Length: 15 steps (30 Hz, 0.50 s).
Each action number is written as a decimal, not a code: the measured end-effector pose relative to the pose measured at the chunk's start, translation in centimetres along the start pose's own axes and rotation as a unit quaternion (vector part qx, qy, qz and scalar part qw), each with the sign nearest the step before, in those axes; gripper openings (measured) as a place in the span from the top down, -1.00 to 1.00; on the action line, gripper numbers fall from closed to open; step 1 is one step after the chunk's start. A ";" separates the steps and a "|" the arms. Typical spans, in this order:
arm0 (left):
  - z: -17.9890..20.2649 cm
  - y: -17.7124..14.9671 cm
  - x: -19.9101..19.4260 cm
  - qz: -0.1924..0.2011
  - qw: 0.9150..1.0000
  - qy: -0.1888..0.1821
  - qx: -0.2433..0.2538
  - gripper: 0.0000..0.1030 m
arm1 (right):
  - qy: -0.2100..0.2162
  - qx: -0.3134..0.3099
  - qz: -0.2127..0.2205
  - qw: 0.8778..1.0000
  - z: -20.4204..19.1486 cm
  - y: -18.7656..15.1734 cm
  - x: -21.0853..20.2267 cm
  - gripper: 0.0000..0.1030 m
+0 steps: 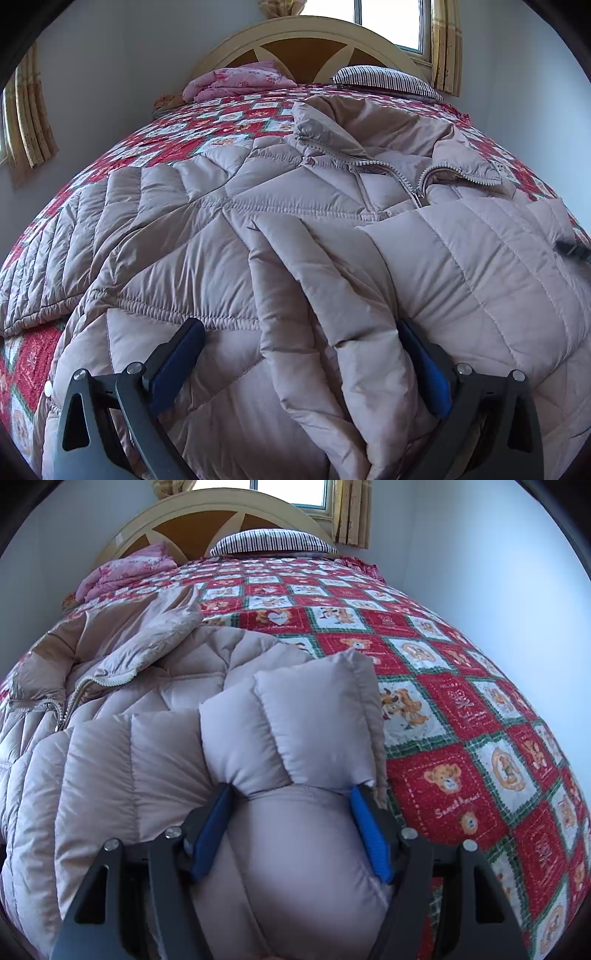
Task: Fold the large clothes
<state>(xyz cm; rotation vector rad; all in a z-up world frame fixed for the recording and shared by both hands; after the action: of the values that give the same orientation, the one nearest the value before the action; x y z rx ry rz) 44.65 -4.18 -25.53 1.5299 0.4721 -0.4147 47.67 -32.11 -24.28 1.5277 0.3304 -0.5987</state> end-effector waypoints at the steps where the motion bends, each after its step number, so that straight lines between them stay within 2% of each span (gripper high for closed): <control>1: 0.0 0.0 0.0 0.001 1.000 -0.001 -0.001 -0.98 | -0.005 -0.001 -0.009 1.000 0.2 0.6 -0.6 -0.31; 2: 0.0 0.0 0.0 0.001 1.000 -0.001 -0.002 -0.98 | -0.013 0.006 -0.006 1.000 0.6 1.3 -1.5 -0.33; 5: -0.1 0.0 -0.1 0.002 1.000 -0.003 -0.005 -0.98 | -0.004 0.042 0.046 0.998 0.1 4.6 -6.3 -0.37; 8: -0.2 0.0 -0.3 0.004 1.000 -0.006 -0.011 -0.98 | 0.076 0.052 0.073 0.993 -3.8 6.1 -9.6 -0.37; 10: -0.3 0.0 -0.3 0.005 1.000 -0.007 -0.014 -0.98 | 0.108 0.053 0.071 0.990 -6.6 5.2 -9.9 -0.37; 12: -0.3 0.1 -0.3 0.005 1.000 -0.008 -0.015 -0.98 | 0.119 0.039 0.070 0.990 -8.7 3.6 -8.8 -0.37; 15: -0.3 0.0 -0.3 0.005 1.000 -0.007 -0.015 -0.98 | 0.109 0.020 0.030 0.993 -10.1 0.0 -6.0 -0.37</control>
<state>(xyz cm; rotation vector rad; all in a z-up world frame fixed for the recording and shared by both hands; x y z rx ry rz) 44.37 -3.92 -25.32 1.4994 0.4576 -0.4097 44.41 -21.24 -21.33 1.6398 0.4394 -0.3933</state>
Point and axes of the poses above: each gripper's, at about its wrist camera, not at the fingertips, and x roughly the way its jaws point, z to its right, y to its top, the point moved 7 cm from there along x, roughly the way its jaws point, and after that the axes turned 14 degrees about z, right-handed, at the moved point
